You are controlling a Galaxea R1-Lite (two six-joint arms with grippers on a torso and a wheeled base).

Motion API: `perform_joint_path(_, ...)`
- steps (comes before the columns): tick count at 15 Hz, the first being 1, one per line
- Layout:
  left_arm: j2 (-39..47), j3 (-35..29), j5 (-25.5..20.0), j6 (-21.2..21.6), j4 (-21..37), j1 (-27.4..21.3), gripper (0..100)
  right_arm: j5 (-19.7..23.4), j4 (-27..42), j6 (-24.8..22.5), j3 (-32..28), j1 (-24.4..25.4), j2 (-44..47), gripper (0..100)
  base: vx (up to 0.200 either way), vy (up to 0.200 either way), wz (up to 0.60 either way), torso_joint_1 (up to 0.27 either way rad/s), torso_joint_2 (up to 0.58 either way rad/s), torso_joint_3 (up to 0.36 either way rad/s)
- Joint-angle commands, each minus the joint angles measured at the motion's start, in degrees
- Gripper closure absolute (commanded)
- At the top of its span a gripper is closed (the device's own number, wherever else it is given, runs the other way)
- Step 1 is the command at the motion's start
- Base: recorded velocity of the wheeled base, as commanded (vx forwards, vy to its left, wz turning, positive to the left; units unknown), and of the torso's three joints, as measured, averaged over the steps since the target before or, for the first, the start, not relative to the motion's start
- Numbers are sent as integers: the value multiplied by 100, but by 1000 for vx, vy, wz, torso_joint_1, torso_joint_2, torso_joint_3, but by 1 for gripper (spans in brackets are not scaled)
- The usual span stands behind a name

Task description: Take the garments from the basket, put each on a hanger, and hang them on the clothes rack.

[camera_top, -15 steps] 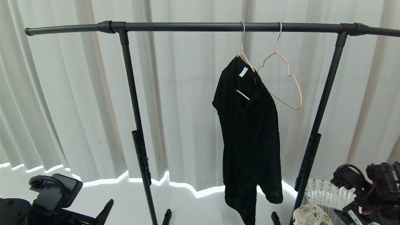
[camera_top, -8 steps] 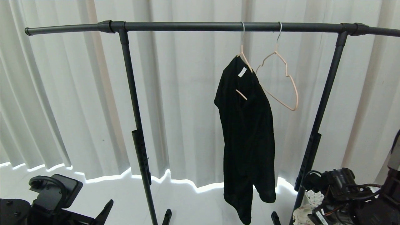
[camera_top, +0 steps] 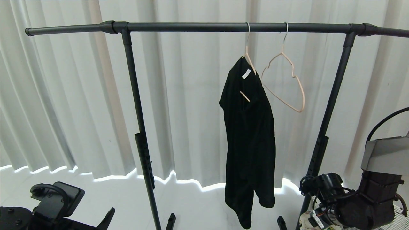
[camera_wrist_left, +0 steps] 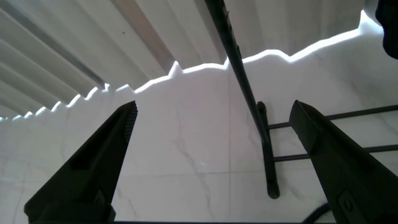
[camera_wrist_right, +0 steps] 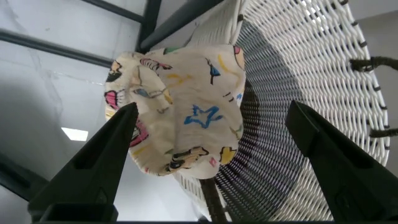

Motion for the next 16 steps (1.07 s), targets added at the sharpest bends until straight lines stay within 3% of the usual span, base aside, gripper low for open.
perform_joint_path(1, 9, 6, 3, 1, -2, -3, 0, -17, 0, 16, -18, -8, 79, 0, 0, 0, 0, 0, 0, 0)
perform_joint_path(2, 9, 6, 3, 1, -11, -3, 0, -17, 0, 16, -18, -8, 79, 100, 0, 0, 0, 0, 0, 0)
perform_joint_path(7, -17, 24, 3, 10, -2, -12, 0, -245, -9, 121, 9, 36, -26, 100, 0, 0, 0, 0, 0, 0)
perform_joint_path(11, -17, -2, 20, 28, -11, -205, 0, -245, 53, 490, 580, 757, -1089, 100, 0, 0, 0, 0, 0, 0)
perform_joint_path(16, -44, -187, 135, 28, -20, -601, 0, -254, 492, 490, 976, 1302, -2786, 100, -200, 0, 0, 1, -2, -1)
